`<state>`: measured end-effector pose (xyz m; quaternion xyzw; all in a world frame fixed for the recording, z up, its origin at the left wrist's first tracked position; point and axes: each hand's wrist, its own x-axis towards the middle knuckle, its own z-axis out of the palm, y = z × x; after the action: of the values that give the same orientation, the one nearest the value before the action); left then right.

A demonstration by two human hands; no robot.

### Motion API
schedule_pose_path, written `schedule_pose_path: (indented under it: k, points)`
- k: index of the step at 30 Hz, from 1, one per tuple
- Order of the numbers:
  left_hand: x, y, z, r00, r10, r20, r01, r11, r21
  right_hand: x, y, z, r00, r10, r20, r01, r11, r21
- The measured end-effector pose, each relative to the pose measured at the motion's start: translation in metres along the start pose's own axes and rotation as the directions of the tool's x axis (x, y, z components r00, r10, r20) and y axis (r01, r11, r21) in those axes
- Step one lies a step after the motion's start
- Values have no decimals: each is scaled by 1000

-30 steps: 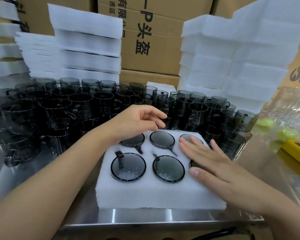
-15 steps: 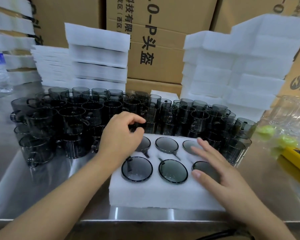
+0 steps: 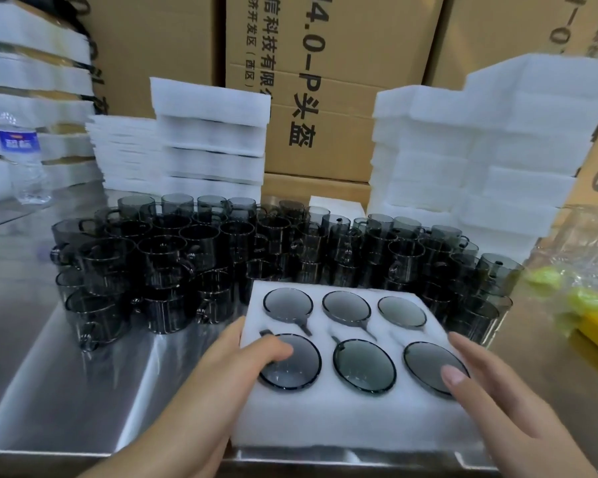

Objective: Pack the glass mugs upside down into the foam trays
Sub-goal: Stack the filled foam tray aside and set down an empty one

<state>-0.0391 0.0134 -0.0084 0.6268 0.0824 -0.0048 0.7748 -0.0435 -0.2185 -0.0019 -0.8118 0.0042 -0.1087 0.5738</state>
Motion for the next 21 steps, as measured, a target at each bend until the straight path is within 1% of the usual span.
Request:
schedule_pose_path:
  k: [2,3,5,6,9,12,13,15,18,20,21]
  points:
    - [-7,19,0,997,75,8,-75,997,-35,0,-17,-7,998,-53,-19,53,998,18]
    - [-5,34,1,993,119,1,-119,992,-50,2,-29,-10,995,-101,-22,102,995,16]
    - [7,69,-1,975,215,-57,-218,975,-45,16,-54,-11,975,-220,-27,220,975,-6]
    - [17,89,-4,963,258,-74,-260,966,-13,30,-67,-10,963,-269,-37,268,963,-31]
    - [52,154,-14,947,320,-8,-318,943,95,78,-111,6,911,-413,7,411,906,-96]
    - [90,215,-27,915,401,-39,-391,908,148,139,-156,31,834,-548,61,550,818,-170]
    - [102,235,-28,900,431,-64,-416,894,168,160,-170,41,821,-567,71,569,800,-190]
    - [127,271,-37,859,498,-119,-469,859,206,202,-200,62,803,-593,51,593,788,-170]
    - [176,321,-55,799,566,-203,-528,822,212,261,-242,98,784,-621,13,616,775,-145]
    - [213,341,-71,761,577,-296,-512,815,272,297,-266,125,783,-621,39,619,772,-147]
    - [231,348,-78,732,593,-337,-508,803,310,313,-274,138,783,-618,67,621,770,-148]
